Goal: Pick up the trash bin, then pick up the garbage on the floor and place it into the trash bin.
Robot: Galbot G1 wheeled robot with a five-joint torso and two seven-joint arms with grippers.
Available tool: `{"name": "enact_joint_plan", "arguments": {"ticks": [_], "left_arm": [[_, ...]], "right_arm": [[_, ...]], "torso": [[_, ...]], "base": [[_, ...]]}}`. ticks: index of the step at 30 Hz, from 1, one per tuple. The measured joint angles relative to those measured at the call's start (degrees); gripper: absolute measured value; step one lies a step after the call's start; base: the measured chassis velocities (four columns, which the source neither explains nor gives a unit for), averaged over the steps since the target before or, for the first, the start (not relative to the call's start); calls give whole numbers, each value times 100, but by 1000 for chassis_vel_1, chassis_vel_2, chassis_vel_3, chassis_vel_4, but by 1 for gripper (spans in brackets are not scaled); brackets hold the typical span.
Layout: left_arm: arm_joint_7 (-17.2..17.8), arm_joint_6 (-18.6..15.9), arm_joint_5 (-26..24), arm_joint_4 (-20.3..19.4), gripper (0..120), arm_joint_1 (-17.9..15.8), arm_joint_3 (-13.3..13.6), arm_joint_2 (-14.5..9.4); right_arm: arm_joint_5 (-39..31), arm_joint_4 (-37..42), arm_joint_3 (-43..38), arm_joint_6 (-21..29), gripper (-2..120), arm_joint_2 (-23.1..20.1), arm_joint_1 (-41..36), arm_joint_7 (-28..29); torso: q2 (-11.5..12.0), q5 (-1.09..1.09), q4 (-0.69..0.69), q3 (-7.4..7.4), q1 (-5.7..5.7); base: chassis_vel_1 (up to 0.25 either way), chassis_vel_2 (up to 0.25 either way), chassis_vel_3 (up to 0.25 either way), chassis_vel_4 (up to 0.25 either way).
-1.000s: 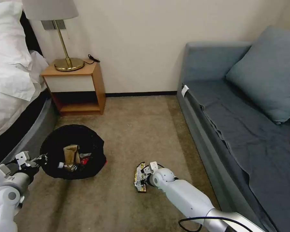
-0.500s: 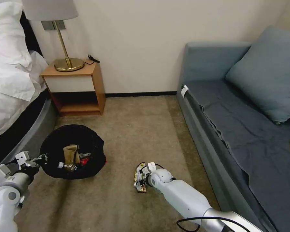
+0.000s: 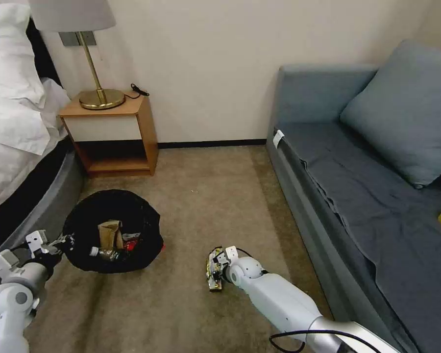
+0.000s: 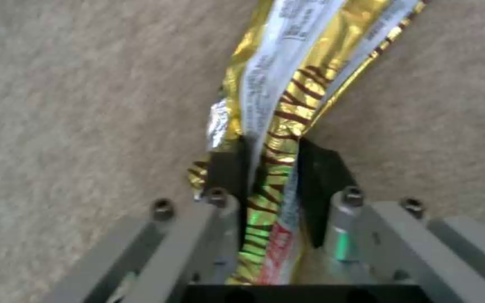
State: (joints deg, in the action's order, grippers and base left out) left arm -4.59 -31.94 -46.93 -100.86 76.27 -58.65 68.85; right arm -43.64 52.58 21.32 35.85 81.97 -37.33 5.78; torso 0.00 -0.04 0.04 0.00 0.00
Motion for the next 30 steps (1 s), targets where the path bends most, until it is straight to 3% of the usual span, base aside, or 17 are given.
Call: {"name": "enact_joint_plan", "arguments": {"ticks": [4, 19, 30], "left_arm": [[0, 0, 6, 12, 4, -10, 16, 5], [19, -18, 115, 22, 4, -159, 263, 63], [117, -172, 5, 156, 4, -349, 611, 34]], "right_arm": [[-4, 28, -18, -34, 0, -3, -11, -18], [-462, 891, -220, -14, 0, -417, 281, 307], [-412, 2138, -752, -543, 0, -807, 817, 583]], "torso": [[1, -1, 0, 1, 0], [1, 3, -3, 1, 0], [1, 3, -4, 1, 0]], "base": [[0, 0, 0, 0], [0, 0, 0, 0], [0, 0, 0, 0]]}}
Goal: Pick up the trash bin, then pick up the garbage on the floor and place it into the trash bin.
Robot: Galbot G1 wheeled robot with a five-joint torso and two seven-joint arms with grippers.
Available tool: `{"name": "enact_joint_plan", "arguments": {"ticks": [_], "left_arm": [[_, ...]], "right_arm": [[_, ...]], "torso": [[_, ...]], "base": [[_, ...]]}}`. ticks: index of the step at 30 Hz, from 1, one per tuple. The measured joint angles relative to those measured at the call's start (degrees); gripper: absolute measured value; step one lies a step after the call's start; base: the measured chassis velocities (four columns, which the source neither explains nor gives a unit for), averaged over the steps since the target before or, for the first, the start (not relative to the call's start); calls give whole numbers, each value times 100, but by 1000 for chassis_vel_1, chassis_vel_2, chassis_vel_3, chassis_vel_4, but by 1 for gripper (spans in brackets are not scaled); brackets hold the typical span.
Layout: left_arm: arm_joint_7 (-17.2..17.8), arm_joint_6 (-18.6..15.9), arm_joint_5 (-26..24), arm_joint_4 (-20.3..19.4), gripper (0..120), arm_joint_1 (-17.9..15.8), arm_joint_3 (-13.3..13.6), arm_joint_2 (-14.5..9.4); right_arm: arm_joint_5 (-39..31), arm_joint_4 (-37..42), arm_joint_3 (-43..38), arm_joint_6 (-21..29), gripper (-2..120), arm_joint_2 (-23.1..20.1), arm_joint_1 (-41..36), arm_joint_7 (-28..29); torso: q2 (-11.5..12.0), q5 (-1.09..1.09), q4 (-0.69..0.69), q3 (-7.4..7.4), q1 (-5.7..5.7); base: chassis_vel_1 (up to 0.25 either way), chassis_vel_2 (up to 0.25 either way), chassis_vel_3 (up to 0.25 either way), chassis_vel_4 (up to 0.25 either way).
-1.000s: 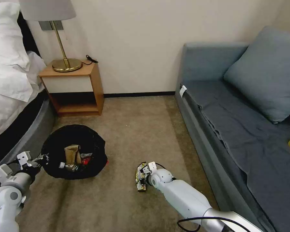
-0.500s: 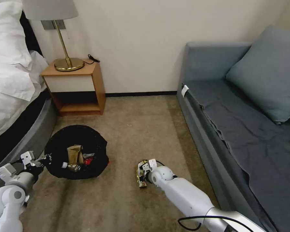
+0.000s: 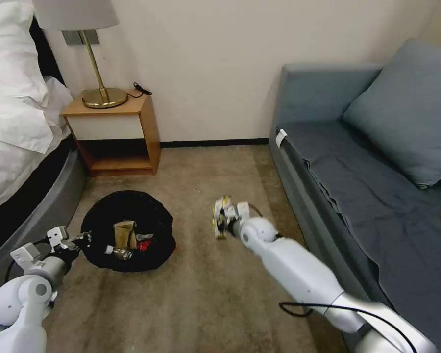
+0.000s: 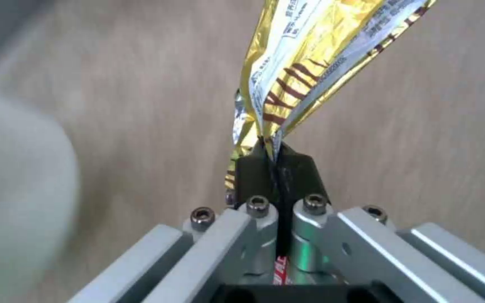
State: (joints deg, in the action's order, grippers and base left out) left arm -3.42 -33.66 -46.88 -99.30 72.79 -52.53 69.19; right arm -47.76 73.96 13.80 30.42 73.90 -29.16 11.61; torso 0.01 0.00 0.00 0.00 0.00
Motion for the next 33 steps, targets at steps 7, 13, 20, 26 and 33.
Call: {"name": "enact_joint_plan", "arguments": {"ticks": [7, 13, 20, 26, 33], "left_arm": [[149, -192, -187, -3, 4, -155, 300, -2], [352, -380, -320, -54, 4, -311, 573, -7], [482, -449, -396, -165, 4, -341, 741, 16], [583, -484, -441, -338, 4, -295, 847, 79], [642, -506, -457, -485, 4, -239, 896, 131]], "right_arm": [[13, 928, -34, -600, 0, -351, 217, 9], [-21, 1853, 199, -1057, 0, -739, 417, -57], [-105, 2657, 709, -1369, 0, -1005, 558, -225], [-54, 2974, 1315, -1467, 0, -886, 582, -349], [196, 2893, 1801, -1549, 0, -701, 424, -470]], "torso": [[0, 0, -1, 0, 0], [0, 1, -2, 0, 0], [-1, 0, -1, -1, 0], [-1, 0, 0, -1, 0], [-1, 1, 0, 0, 0]], "base": [[0, 0, 0, 0], [0, 0, 0, 0], [0, 0, 0, 0], [0, 0, 0, 0], [0, 0, 0, 0]]}}
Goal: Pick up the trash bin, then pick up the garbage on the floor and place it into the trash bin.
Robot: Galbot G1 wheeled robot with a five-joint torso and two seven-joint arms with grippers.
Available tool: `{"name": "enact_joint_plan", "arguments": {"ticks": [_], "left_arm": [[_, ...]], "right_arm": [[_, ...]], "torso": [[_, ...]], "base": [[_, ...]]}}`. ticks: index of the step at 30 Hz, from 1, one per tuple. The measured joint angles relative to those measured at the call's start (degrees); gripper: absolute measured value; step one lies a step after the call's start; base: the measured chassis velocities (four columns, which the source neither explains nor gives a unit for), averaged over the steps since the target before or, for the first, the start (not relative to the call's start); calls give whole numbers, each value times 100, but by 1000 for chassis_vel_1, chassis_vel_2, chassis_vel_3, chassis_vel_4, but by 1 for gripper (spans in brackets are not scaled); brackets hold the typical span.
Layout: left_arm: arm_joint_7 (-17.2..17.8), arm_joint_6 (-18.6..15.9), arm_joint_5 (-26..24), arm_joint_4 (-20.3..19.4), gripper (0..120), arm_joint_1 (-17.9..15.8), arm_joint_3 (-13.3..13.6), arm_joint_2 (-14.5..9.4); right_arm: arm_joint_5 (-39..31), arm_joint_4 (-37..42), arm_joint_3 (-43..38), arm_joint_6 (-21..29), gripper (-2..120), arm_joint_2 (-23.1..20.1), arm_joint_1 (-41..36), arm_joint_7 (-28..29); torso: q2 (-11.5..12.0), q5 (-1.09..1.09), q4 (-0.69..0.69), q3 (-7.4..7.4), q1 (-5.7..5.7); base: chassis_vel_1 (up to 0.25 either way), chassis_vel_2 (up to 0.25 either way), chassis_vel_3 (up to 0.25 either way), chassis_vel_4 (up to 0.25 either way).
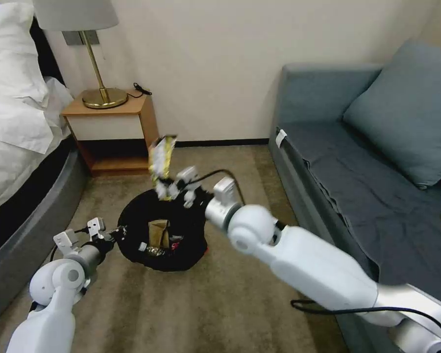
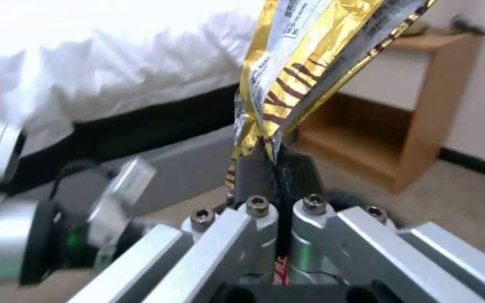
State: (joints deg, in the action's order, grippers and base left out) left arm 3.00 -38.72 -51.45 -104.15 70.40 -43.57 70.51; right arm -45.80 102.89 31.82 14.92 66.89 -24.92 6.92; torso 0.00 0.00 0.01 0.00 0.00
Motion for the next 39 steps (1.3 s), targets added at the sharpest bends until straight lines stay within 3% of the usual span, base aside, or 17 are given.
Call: {"name": "enact_joint_plan", "arguments": {"ticks": [15, 18, 22, 39], "left_arm": [[71, -28, -126, -126, 4, 80, -75, 76], [80, -31, -150, -149, 4, 88, -80, 92], [105, -35, -177, -178, 4, 108, -87, 129], [180, -53, -278, -206, 4, 178, -172, 150]], "right_arm": [[687, -231, 276, -73, 0, -116, -354, -323], [726, -268, 299, -66, 5, -120, -385, -297], [729, -275, 316, 12, 25, -128, -380, -253], [807, -148, 203, 95, 82, -263, -408, -10]], "torso": [[0, 0, -1, 0, 0], [0, 0, -1, 0, 0], [0, 0, -1, 0, 0], [0, 0, -1, 0, 0]], "base": [[0, 0, 0, 0], [0, 0, 0, 0], [0, 0, 0, 0], [0, 0, 0, 0]]}}
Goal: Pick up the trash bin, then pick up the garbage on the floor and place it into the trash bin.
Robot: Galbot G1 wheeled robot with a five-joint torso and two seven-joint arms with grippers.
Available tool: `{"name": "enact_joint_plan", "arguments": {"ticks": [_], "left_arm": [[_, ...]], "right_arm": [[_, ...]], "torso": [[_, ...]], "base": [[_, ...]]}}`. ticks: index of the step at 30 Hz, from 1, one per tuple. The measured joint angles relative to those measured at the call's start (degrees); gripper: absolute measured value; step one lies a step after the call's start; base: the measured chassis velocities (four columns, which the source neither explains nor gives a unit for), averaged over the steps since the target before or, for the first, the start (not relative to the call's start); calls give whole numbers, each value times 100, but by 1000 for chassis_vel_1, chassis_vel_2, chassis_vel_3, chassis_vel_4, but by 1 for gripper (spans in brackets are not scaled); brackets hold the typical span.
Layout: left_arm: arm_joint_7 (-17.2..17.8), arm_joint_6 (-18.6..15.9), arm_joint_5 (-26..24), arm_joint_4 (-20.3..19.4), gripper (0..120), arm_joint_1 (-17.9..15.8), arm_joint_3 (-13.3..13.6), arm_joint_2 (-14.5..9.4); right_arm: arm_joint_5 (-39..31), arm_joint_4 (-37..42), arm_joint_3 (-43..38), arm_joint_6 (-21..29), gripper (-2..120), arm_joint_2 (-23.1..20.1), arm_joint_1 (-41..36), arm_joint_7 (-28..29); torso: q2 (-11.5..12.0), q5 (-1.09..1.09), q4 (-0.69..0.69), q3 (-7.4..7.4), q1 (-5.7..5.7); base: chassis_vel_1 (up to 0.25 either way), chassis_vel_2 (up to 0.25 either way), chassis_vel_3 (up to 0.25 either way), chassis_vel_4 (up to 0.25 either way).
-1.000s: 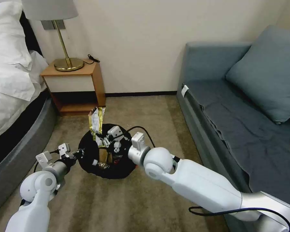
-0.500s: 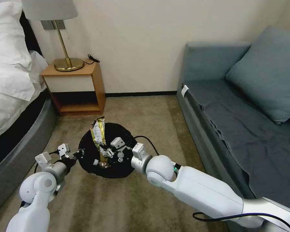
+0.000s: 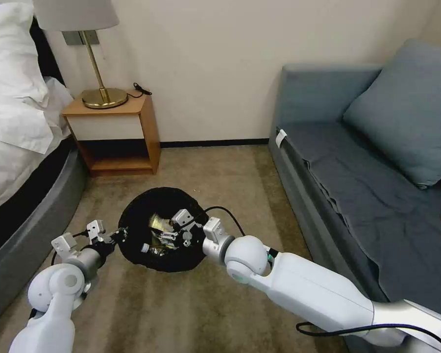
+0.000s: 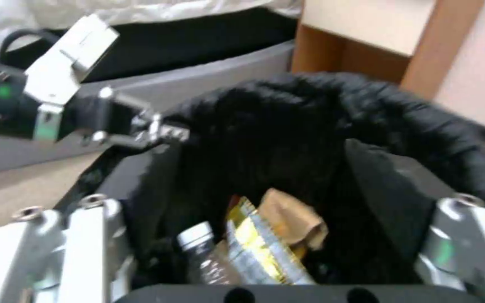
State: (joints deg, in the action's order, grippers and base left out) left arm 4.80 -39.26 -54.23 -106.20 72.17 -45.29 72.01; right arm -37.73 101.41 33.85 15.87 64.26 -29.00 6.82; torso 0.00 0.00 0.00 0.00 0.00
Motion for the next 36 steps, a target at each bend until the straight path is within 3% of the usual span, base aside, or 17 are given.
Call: {"name": "enact_joint_plan", "arguments": {"ticks": [3, 5, 14, 18, 27, 36], "left_arm": [[43, -6, -27, 0, 4, 11, -6, -8], [58, -7, -42, -1, 4, 16, -16, -16], [139, -9, -60, -27, 4, 39, -56, -75], [293, -36, -60, -43, 4, 76, -23, -82], [643, -52, -62, 6, 4, 134, 23, -12], [965, -54, -9, 120, 4, 200, 7, 116]], "right_arm": [[391, 69, -162, -128, 96, -23, -56, 225], [644, 135, -315, -180, 98, -73, -123, 365], [1913, 517, -1399, -550, 100, -400, -896, 1062], [2362, 783, -2104, -572, 100, -601, -1607, 1356], [2848, 1442, -3301, -642, 100, -840, -2892, 1566], [2932, 2095, -3702, -655, 100, -795, -3755, 1655]], "torso": [[0, 0, 1, 0, 0], [0, 0, 1, 0, 0], [0, -1, -1, 0, 0], [0, -1, -1, 0, 0], [0, 0, -1, 0, 0], [0, 0, 0, -1, 0]], "base": [[0, 0, 0, 0], [0, 0, 0, 0], [0, 0, 0, 0], [0, 0, 0, 0], [0, 0, 0, 0], [0, 0, 0, 0]]}}
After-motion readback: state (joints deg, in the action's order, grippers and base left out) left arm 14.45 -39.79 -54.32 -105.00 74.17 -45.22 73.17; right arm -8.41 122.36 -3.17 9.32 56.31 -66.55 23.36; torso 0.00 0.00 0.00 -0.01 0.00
